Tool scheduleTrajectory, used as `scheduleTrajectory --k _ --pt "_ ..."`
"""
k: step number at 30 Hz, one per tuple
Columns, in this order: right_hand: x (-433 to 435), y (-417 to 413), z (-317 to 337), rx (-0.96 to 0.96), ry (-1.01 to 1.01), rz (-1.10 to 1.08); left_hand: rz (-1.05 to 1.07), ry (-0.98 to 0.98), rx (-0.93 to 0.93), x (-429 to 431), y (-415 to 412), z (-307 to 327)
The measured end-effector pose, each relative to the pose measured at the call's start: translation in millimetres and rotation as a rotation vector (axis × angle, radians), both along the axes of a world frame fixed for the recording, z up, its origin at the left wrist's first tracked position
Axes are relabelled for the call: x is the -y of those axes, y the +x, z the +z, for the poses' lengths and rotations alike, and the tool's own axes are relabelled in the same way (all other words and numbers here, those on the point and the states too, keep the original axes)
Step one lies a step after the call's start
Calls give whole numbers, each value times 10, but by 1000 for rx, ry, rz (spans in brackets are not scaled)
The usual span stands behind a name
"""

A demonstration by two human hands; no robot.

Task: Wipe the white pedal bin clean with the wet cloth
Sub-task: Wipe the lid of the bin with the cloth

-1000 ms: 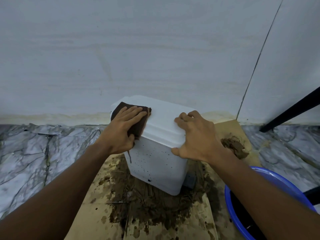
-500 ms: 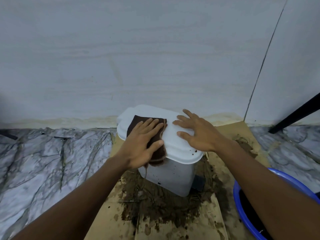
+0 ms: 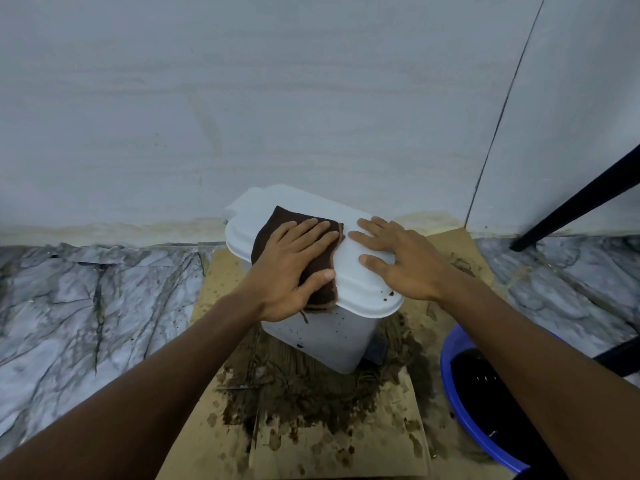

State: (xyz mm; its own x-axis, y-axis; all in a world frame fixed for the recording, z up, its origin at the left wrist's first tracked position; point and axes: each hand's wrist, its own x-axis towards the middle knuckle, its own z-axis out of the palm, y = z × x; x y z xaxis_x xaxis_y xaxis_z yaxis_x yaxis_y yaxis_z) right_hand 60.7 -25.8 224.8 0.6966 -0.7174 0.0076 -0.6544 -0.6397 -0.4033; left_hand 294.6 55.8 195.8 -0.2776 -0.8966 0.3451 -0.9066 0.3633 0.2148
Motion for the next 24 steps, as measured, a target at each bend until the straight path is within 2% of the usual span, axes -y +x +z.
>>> scheduleTrajectory --k 7,12,16,19,22,24 --pt "-151 -89 46 -18 43 -101 -83 15 18 95 -29 74" --pt "-159 170 22 -40 53 -73 50 47 -111 173 239 -9" --pt "-93 286 33 -24 24 -61 108 43 -137 208 391 -53" --pt "-2 175 46 78 81 -53 201 35 -163 221 282 -24" --pt "65 86 33 302 165 -84 263 58 -89 205 12 -9" --pt "88 49 27 346 161 -113 268 98 -33 212 -181 24"
